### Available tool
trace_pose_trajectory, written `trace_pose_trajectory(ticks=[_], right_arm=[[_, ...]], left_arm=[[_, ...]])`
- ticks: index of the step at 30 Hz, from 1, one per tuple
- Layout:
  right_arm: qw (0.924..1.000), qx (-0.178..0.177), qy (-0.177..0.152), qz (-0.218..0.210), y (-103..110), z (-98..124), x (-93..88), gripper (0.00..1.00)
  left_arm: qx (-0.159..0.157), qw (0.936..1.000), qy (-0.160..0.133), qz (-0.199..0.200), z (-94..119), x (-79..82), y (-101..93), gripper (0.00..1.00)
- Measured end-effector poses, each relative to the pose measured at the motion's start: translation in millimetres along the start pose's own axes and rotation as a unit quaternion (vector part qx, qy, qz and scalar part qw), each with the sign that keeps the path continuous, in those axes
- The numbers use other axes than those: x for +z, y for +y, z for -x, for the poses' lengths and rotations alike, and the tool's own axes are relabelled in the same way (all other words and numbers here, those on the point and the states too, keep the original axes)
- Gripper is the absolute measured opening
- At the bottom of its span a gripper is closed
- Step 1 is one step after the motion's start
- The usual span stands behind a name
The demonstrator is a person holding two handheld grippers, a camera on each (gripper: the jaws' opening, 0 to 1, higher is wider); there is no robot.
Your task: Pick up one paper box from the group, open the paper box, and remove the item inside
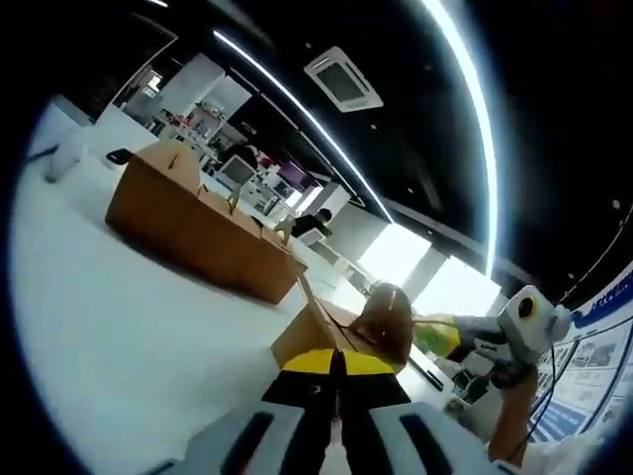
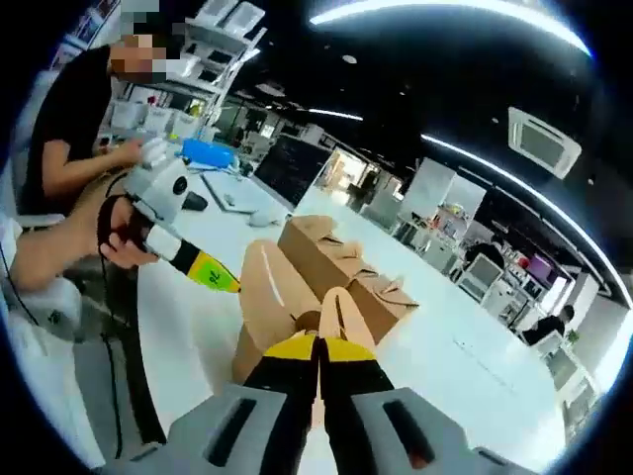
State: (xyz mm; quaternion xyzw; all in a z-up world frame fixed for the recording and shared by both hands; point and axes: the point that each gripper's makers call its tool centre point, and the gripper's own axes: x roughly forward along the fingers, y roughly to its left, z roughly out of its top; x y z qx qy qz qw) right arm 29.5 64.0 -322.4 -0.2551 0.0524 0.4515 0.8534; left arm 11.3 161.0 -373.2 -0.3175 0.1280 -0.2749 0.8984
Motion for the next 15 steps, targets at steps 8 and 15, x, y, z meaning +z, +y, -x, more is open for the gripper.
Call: trace_pose_trajectory(ticks=[8,15], right_arm=[[0.9811,0.01,-0.063,-0.183,-27.1,22.9,-2.2,0.02],[0.9468,0.038,-0.091,-0.306,-35.2,38.4,-18.6,0.02]], left_arm=[[0.0,1.0,-0.002,0.0,0.9,1.5,0.5,0.03],[0.0,1.0,-0.004,0.004,1.7,3.2,0.9,0.03]])
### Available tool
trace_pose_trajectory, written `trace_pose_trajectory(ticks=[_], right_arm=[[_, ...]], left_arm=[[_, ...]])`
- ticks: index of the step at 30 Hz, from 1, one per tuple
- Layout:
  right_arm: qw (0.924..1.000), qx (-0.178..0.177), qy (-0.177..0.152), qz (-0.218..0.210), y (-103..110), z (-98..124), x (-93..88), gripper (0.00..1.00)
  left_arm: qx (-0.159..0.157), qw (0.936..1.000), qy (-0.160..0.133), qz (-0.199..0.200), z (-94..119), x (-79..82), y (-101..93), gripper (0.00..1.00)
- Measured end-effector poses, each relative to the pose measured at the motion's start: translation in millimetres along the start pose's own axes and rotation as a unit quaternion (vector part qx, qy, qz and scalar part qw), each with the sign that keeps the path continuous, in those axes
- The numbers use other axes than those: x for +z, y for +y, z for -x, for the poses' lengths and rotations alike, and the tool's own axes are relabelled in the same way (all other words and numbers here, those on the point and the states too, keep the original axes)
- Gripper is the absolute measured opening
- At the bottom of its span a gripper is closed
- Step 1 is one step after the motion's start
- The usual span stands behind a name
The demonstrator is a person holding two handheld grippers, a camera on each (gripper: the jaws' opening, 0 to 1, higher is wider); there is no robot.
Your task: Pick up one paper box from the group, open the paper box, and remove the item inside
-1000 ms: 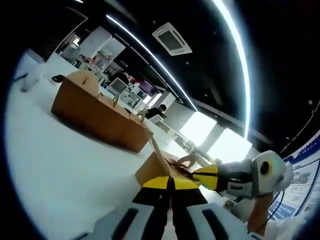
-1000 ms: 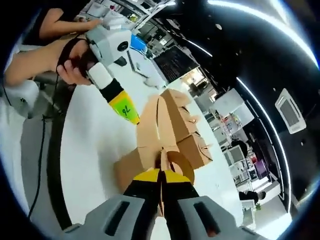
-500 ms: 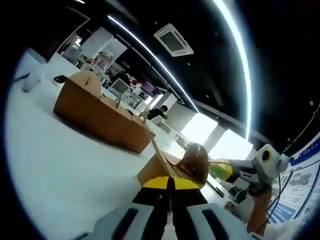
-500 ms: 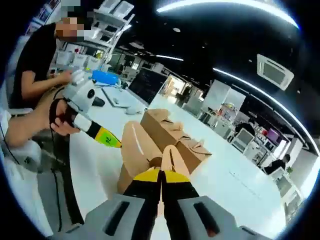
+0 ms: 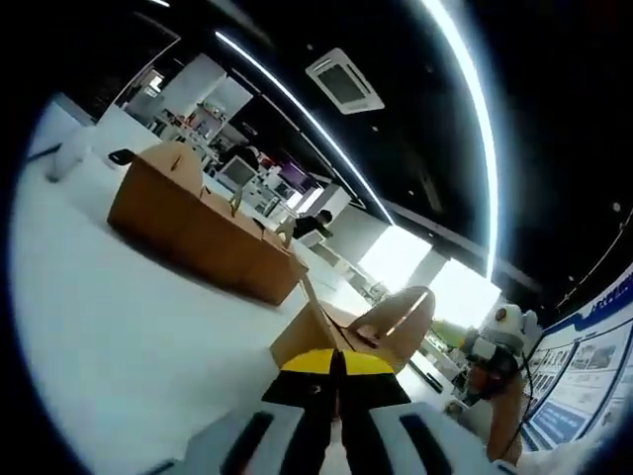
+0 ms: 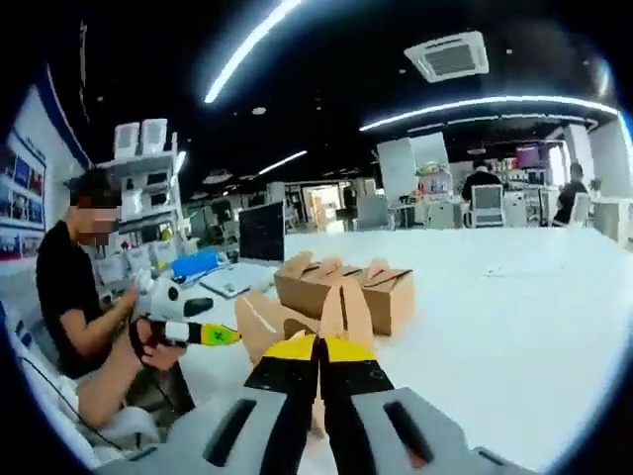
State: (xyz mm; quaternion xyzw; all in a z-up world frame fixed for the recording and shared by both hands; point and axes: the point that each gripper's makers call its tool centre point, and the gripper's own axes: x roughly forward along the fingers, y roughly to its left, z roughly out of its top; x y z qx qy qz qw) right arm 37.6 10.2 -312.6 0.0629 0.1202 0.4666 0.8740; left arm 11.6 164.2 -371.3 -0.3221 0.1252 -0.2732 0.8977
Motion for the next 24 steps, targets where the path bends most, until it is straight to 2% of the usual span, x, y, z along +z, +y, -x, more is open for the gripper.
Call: trace_pose_trajectory(ticks=[2,4,10,15,21,24], right_arm=[[0.9988,0.008,-0.007,-0.048,-6.6,4.4,-1.6,0.02],[0.9971,0.008,-0.008,-0.075,-9.8,9.7,-7.7,0.02],[0.9926,0.012,-0.004,-0.121,-19.4,19.1,-21.3,0.02],[0.9923,-0.008,0.022,-0.121,-34.8,20.8,-40.9,0.03],[0.989,-0.014,0.041,-0.141,-38.2,18.8,-60.0,0.03],[0.9891,-0.02,0.055,-0.135,-38.7,16.8,-70.1,0.03]], left_arm=[[-0.001,1.0,-0.001,0.003,0.7,0.0,-0.6,0.03],[-0.002,1.0,-0.002,0.006,1.3,0.0,-0.4,0.03],[-0.002,0.9999,-0.001,0.014,1.7,-1.5,1.3,0.03],[0.001,0.9998,0.002,0.02,1.4,-6.3,5.7,0.03],[0.002,0.9995,0.014,0.029,-0.9,-14.7,11.3,0.04],[-0.001,0.9989,0.019,0.043,-3.6,-20.2,13.9,0.04]])
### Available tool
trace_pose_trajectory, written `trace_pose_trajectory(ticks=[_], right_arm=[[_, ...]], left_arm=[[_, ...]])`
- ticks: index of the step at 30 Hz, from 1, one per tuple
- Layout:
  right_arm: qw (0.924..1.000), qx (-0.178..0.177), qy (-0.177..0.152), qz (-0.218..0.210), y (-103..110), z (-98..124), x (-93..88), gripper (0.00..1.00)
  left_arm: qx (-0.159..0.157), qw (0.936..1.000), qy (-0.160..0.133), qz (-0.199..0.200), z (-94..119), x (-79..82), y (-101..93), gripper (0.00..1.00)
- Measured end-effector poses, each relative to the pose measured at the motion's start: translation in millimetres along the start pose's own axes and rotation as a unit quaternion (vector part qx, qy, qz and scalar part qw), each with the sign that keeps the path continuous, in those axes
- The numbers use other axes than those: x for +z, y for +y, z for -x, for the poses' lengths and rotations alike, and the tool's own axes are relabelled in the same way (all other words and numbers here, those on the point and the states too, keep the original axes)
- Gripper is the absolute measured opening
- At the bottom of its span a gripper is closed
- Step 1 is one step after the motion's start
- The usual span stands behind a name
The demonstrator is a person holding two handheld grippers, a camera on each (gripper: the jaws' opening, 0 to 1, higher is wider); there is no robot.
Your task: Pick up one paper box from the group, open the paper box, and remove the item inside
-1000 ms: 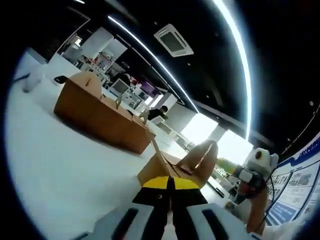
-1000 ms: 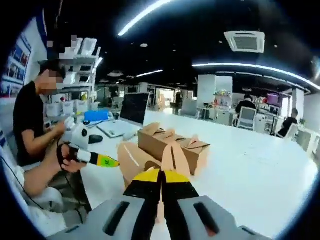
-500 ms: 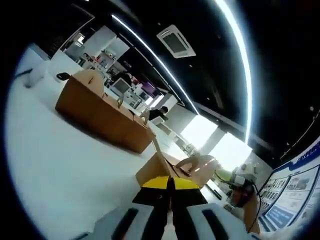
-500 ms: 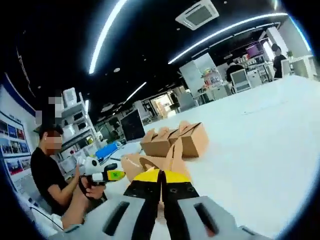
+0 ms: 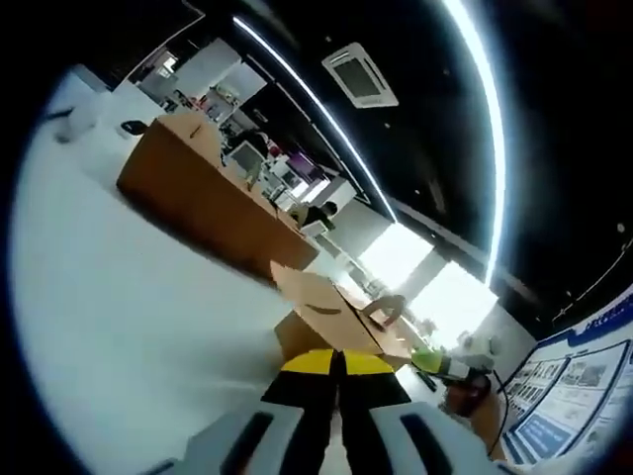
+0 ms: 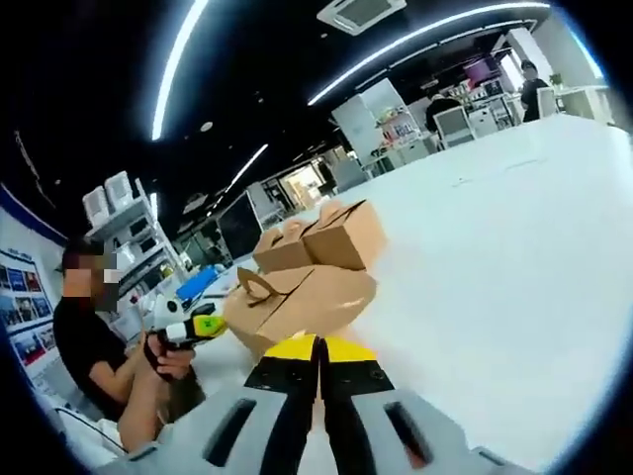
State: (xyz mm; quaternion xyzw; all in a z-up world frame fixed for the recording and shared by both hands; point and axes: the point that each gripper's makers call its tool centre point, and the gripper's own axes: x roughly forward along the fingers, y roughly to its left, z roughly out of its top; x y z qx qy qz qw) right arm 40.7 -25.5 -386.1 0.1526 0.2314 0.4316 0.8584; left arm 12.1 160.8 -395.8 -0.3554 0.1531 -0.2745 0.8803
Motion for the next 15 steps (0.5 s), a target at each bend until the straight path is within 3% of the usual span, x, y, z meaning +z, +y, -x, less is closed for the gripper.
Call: trace_pose_trajectory(ticks=[2,8,10,12,15], right_arm=[[0.9994,-0.011,0.018,0.029,-2.7,-2.6,-8.4,0.03],[0.999,-0.014,0.022,0.036,-2.9,-5.4,-11.1,0.03],[0.9994,-0.008,0.003,0.033,-3.3,-2.9,-3.8,0.03],[0.9987,-0.001,-0.028,0.043,-0.8,-0.3,7.1,0.05],[0.9941,-0.006,-0.069,0.084,2.9,10.6,23.7,0.2]], left_arm=[[0.0,1.0,0.003,0.0,-1.7,-2.0,-1.0,0.04],[-0.008,0.9999,0.006,0.01,-1.9,-4.6,0.2,0.04],[-0.021,0.9996,-0.009,0.019,-0.3,0.3,0.4,0.05],[-0.016,0.9991,-0.038,-0.001,1.3,11.3,2.3,0.07],[-0.023,0.9981,-0.057,0.001,6.0,21.7,0.5,0.2]])
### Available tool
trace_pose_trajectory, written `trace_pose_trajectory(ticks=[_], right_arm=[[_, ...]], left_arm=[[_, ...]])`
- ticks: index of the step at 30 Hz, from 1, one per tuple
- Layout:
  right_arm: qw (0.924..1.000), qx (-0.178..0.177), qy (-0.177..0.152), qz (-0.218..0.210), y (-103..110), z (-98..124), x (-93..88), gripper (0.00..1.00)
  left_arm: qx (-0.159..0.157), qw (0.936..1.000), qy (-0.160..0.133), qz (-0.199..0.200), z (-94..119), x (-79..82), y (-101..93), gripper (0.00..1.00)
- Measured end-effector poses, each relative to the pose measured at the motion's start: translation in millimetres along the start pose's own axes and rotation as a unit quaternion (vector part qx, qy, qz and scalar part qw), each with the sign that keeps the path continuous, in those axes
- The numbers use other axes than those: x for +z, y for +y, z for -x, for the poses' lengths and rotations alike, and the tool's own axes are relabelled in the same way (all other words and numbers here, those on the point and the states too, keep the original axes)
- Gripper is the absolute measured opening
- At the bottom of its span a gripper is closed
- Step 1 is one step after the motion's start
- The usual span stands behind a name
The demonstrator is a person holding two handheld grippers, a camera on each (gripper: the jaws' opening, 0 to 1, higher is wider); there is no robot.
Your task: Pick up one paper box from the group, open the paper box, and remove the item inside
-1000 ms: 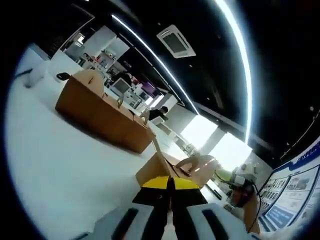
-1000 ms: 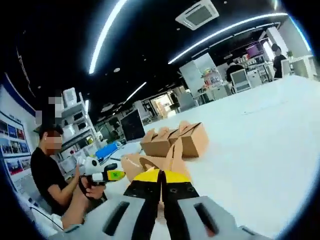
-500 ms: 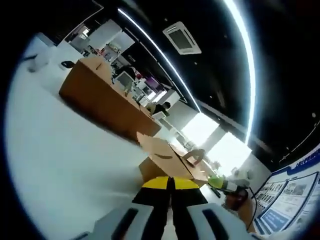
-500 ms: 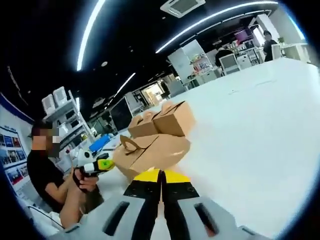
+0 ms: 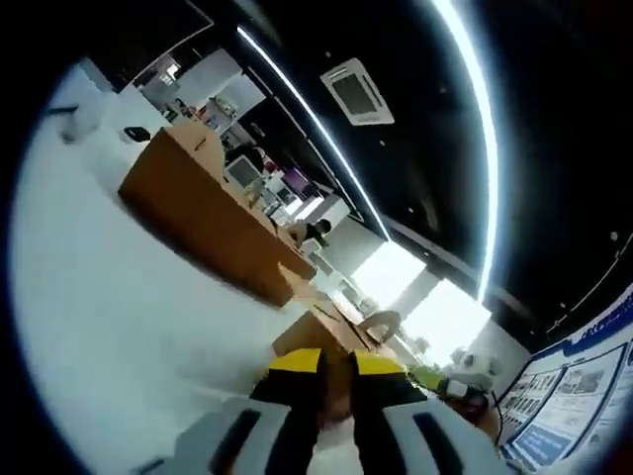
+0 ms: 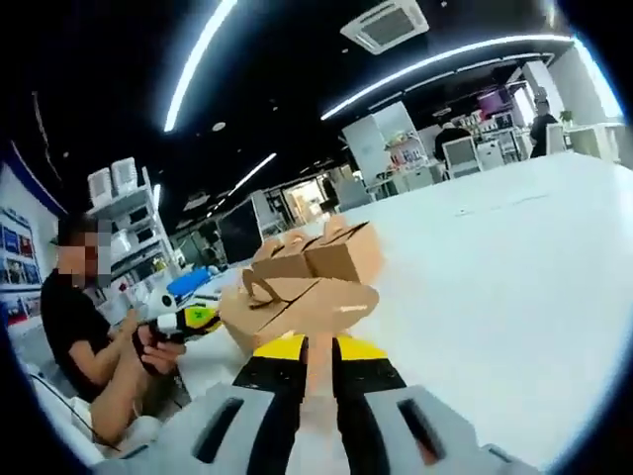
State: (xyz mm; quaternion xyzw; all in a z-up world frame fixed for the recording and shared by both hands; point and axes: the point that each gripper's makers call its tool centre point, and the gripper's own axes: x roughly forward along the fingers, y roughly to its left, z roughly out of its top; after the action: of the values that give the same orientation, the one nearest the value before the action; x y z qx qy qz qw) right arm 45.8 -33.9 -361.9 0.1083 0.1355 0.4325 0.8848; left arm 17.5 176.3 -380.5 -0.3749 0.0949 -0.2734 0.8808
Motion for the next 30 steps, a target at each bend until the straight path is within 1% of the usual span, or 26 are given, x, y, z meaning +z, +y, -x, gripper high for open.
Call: trace_pose_trajectory(ticks=[1,2,3,4,6,7,8,9,10,11,12,13,15,16,18,20,21,23,26,28,30], right_arm=[[0.9998,-0.001,-0.01,0.018,2.7,4.6,5.4,0.3],[0.9995,-0.003,-0.016,0.028,3.2,7.8,8.8,0.35],[0.9993,-0.008,-0.019,0.03,3.3,12.0,12.2,0.36],[0.999,-0.011,-0.024,0.036,3.0,16.0,17.7,0.36],[0.9976,-0.021,-0.041,0.052,0.6,24.3,32.7,0.36],[0.9962,-0.026,-0.053,0.064,0.9,28.6,41.6,0.36],[0.9948,-0.029,-0.06,0.077,1.9,32.1,50.1,0.36],[0.9936,-0.032,-0.065,0.088,3.7,34.3,55.7,0.36],[0.9901,-0.032,-0.077,0.113,10.3,37.3,67.6,0.36],[0.9883,-0.031,-0.081,0.125,14.6,38.4,72.8,0.36],[0.9861,-0.03,-0.085,0.139,20.2,39.3,80.3,0.36],[0.983,-0.023,-0.091,0.158,29.8,39.2,90.3,0.36],[0.9802,-0.013,-0.096,0.173,42.2,36.6,102.2,0.36],[0.9775,-0.004,-0.101,0.185,53.9,33.7,110.5,0.36],[0.9738,0.012,-0.109,0.199,70.6,27.7,121.1,0.36],[0.9706,0.027,-0.108,0.213,85.3,19.3,124.8,0.36],[0.97,0.031,-0.107,0.216,90.5,14.6,125.6,0.36],[0.9687,0.041,-0.103,0.222,100.7,4.6,124.4,0.36],[0.9662,0.057,-0.09,0.235,110.1,-11.3,118.0,0.36],[0.9651,0.059,-0.076,0.244,111.0,-20.8,111.5,0.36],[0.9646,0.057,-0.066,0.249,109.2,-27.7,106.5,0.36]], left_arm=[[-0.001,0.9998,-0.018,-0.009,1.7,8.9,0.0,0.3],[0.001,0.9996,-0.025,-0.013,3.0,12.5,0.5,0.37],[0.003,0.9991,-0.029,-0.029,5.6,17.3,0.9,0.4],[0.009,0.998,-0.041,-0.047,10.1,25.8,1.1,0.42],[0.02,0.9954,-0.062,-0.071,16.5,39.7,-0.5,0.47],[0.025,0.9926,-0.075,-0.092,22.0,49.7,-5.7,0.51],[0.027,0.9898,-0.082,-0.113,26.1,56.7,-11.4,0.52],[0.029,0.9859,-0.088,-0.139,29.9,63.3,-18.4,0.53],[0.032,0.9814,-0.095,-0.164,33.0,69.6,-26.0,0.54],[0.032,0.9761,-0.099,-0.191,35.8,74.5,-35.2,0.55],[0.031,0.9725,-0.1,-0.208,36.9,77.0,-41.1,0.58],[0.031,0.9675,-0.097,-0.232,37.9,80.2,-48.7,0.61],[0.038,0.9567,-0.085,-0.276,37.5,85.3,-62.0,0.62],[0.037,0.9501,-0.084,-0.298,36.2,88.1,-70.5,0.62],[0.03,0.9417,-0.068,-0.328,31.6,86.9,-86.2,0.62],[0.026,0.9354,-0.043,-0.35,23.8,82.7,-96.7,0.62],[0.031,0.9321,-0.032,-0.359,19.9,80.8,-97.2,0.62],[0.035,0.9209,-0.017,-0.388,11.5,77.8,-97.8,0.62],[0.03,0.9205,0.004,-0.39,0.6,68.7,-98.1,0.62],[0.017,0.9213,0.028,-0.387,-7.6,57.3,-97.9,0.62],[0.014,0.9215,0.04,-0.386,-13.7,52.1,-95.1,0.62]])
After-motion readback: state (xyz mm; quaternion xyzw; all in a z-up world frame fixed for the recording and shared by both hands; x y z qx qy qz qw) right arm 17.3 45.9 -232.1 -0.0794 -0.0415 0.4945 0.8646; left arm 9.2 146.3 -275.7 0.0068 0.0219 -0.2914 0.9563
